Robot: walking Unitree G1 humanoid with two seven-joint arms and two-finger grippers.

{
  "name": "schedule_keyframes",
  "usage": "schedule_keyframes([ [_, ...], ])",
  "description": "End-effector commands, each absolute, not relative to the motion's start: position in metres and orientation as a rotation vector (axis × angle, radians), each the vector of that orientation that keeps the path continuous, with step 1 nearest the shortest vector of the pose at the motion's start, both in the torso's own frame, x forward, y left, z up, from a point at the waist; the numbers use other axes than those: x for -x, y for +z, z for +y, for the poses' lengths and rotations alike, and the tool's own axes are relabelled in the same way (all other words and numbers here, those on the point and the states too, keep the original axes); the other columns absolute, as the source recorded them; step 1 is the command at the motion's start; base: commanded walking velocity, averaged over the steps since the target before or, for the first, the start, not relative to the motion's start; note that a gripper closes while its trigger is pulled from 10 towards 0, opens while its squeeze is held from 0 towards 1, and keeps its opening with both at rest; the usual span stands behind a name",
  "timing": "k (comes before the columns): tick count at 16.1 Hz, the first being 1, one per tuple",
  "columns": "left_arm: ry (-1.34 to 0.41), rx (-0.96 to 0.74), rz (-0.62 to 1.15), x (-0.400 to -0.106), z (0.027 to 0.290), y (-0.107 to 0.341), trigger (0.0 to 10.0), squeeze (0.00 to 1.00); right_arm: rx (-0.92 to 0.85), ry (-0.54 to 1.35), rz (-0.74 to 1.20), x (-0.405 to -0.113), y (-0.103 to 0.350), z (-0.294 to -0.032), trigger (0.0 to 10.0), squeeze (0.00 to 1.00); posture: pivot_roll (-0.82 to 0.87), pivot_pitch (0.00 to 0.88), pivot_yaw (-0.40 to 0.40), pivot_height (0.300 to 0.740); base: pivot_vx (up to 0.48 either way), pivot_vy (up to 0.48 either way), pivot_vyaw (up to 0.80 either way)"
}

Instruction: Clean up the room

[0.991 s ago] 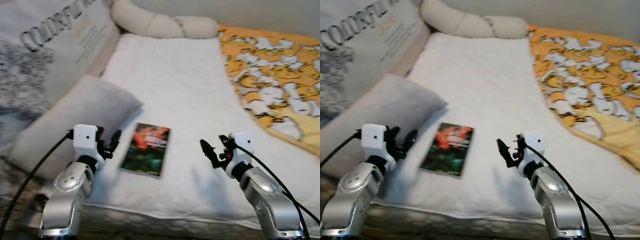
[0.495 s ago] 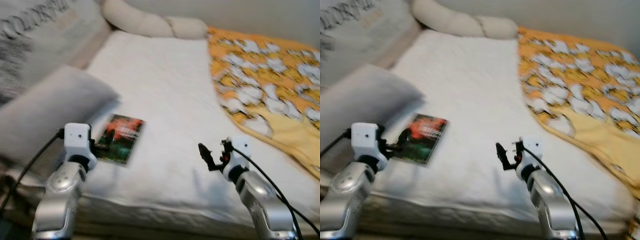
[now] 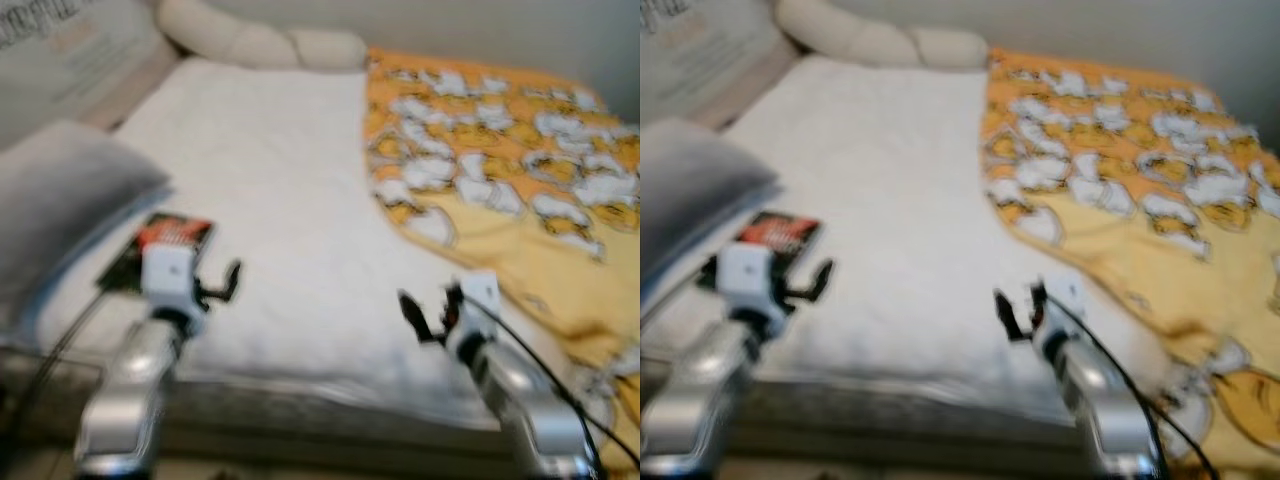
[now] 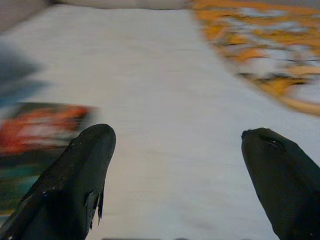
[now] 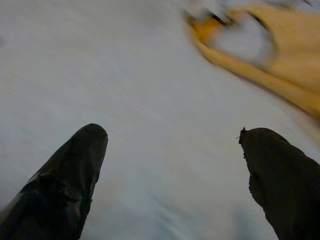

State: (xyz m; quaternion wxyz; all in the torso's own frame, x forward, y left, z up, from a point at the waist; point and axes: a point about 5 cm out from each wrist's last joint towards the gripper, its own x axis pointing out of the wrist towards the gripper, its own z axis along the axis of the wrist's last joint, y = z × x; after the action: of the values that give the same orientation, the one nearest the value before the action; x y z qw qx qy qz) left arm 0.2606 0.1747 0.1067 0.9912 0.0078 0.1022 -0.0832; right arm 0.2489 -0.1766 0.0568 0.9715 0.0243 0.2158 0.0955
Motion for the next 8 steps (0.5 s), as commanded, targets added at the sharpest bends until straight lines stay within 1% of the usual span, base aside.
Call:
schedule_keyframes([
  [1,-0.161,-0.038,0.201,-0.2634,0.1782,0.1103,10.0,1.00,-0.035,0.171,0.439,-0.2515,0.0587,-0.1785,10.0,1.00,0.04,0.000,-0.035,0.740,0.000,-0.480,0.00],
  [6,-0.171,-0.046,0.200,-0.2646,0.1765,0.1111,10.0,1.00,-0.040,0.155,0.464,-0.2518,0.0565,-0.1787,10.0,1.00,0.04,0.000,-0.031,0.740,0.000,-0.480,0.00],
  [8,-0.181,-0.039,0.223,-0.2662,0.1758,0.1094,10.0,0.98,-0.038,0.135,0.477,-0.2523,0.0551,-0.1794,10.0,1.00,0.03,0.000,-0.025,0.740,0.000,0.000,0.00],
])
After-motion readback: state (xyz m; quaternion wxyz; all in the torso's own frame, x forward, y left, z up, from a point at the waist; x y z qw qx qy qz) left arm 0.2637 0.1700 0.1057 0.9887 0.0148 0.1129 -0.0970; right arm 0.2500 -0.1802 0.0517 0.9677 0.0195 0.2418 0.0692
